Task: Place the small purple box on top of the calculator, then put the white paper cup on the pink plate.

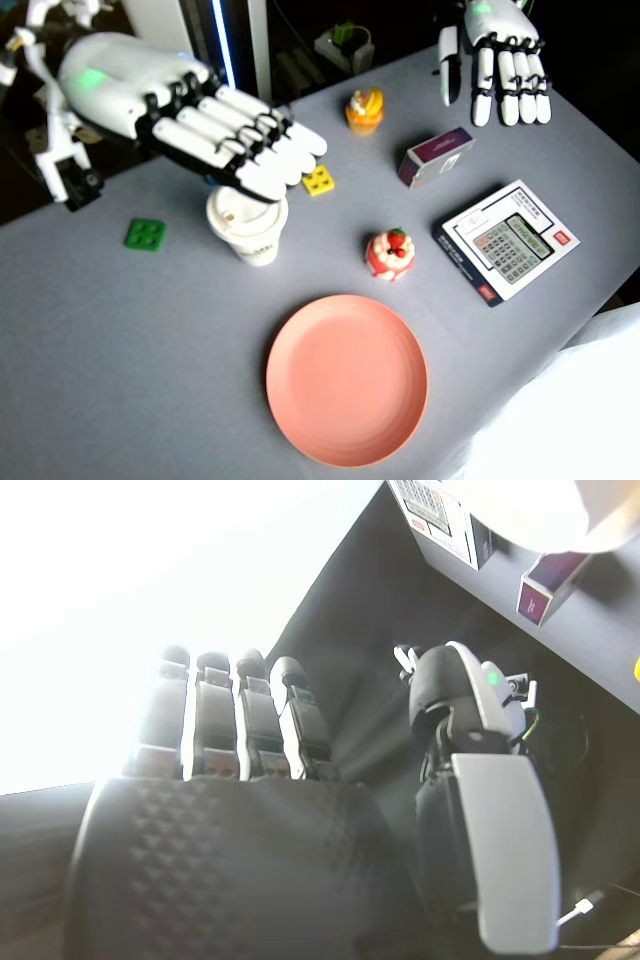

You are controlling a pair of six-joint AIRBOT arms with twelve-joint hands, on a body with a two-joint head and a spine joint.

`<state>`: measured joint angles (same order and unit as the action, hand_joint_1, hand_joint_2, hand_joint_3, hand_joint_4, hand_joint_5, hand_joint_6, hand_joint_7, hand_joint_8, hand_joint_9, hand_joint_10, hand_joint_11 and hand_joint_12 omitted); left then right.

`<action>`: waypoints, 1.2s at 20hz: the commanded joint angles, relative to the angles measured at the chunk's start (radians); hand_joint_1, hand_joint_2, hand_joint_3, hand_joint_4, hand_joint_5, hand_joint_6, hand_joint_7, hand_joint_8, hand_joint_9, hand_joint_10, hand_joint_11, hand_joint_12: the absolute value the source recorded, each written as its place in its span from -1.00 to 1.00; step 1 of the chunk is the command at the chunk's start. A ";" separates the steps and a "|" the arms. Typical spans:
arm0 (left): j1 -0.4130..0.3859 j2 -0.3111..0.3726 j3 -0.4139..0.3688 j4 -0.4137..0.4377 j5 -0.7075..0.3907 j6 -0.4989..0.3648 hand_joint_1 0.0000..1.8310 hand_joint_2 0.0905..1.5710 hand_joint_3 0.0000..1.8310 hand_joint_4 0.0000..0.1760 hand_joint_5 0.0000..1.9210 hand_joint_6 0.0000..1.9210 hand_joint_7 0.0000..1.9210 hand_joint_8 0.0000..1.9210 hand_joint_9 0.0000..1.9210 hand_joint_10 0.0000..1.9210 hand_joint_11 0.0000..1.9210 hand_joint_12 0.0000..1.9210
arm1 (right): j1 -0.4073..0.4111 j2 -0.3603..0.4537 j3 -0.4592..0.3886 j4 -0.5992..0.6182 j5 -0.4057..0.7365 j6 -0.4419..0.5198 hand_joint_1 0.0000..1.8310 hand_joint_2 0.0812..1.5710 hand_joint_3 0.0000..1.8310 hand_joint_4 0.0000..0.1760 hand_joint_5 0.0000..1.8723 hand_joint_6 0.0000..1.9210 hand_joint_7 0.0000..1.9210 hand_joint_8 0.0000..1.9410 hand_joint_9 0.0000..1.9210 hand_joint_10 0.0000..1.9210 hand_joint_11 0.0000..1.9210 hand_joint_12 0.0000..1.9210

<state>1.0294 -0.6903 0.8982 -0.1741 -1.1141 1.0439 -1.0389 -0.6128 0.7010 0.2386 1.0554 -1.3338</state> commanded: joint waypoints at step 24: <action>0.009 -0.083 0.065 -0.043 0.172 0.001 0.05 0.17 -0.99 -0.87 -0.70 -0.98 -0.70 -0.99 -0.84 -0.99 -1.00 -0.61 | 0.015 -0.011 0.006 0.021 0.140 -0.002 -0.65 0.43 -0.98 -1.00 -1.00 -1.00 -1.00 -1.00 -1.00 -1.00 -1.00 -1.00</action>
<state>1.0500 -0.7723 0.9668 -0.2291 -0.8436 1.0435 -1.0389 -0.6224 0.7025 0.2626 1.0615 -1.3338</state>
